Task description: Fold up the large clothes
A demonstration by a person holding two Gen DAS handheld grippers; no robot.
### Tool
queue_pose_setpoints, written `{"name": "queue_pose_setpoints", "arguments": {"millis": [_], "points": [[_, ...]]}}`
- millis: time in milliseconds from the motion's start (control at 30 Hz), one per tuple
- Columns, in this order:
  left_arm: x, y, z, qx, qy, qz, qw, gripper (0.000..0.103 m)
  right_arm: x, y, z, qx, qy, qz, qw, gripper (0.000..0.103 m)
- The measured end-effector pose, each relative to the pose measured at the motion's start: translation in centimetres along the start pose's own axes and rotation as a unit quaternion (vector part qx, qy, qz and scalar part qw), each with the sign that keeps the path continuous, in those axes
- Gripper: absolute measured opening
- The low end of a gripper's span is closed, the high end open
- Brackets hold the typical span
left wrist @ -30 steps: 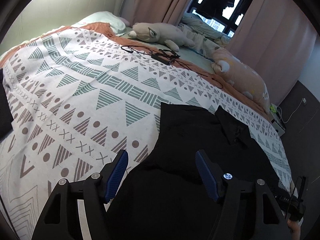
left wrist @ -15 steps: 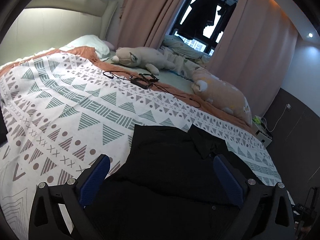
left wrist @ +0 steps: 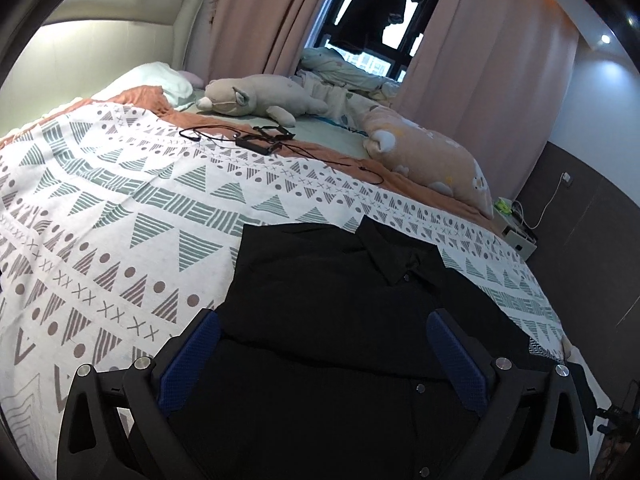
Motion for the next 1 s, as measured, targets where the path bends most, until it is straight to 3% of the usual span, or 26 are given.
{"name": "queue_pose_setpoints", "arguments": {"millis": [267,433,500,567,667,867,1000], "points": [[1.5,-1.1,0.3,0.022,0.014,-0.017,0.9995,0.103,2.7,2.1,6.2,0.019,-0.079,0.011,0.997,0.074],[2.2,-1.7,0.5,0.024,0.016,-0.028,0.9992,0.103,6.4,1.8,6.6,0.010,-0.082,-0.023,0.996,0.075],[2.4,-1.9,0.4,0.023,0.016,-0.031,0.9991,0.103,6.6,2.2,6.4,0.009,-0.081,-0.009,0.997,0.073],[2.4,-1.8,0.4,0.023,0.016,-0.032,0.9991,0.103,6.8,2.4,5.6,0.006,-0.055,-0.014,0.998,0.048],[1.8,-1.3,0.3,0.013,0.011,-0.023,0.9996,0.103,6.6,2.7,4.9,-0.010,-0.054,-0.015,0.998,0.031],[0.5,-0.2,-0.4,-0.014,0.001,-0.005,0.9999,0.103,2.6,4.2,3.2,-0.022,-0.039,0.020,0.999,0.027],[-0.6,0.7,-0.9,-0.038,-0.017,0.007,0.9991,0.103,-2.4,6.3,0.1,-0.041,-0.025,0.064,0.997,0.027]]}}
Point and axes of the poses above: each gripper's, at about its wrist camera, not at the fingertips, and x roughly the way its jaws point, z to its right, y to its top, the point moved 8 cm from there along x, roughly the way its jaws point, and after that the axes turned 11 degrees about -y, right-handed, at the moved point
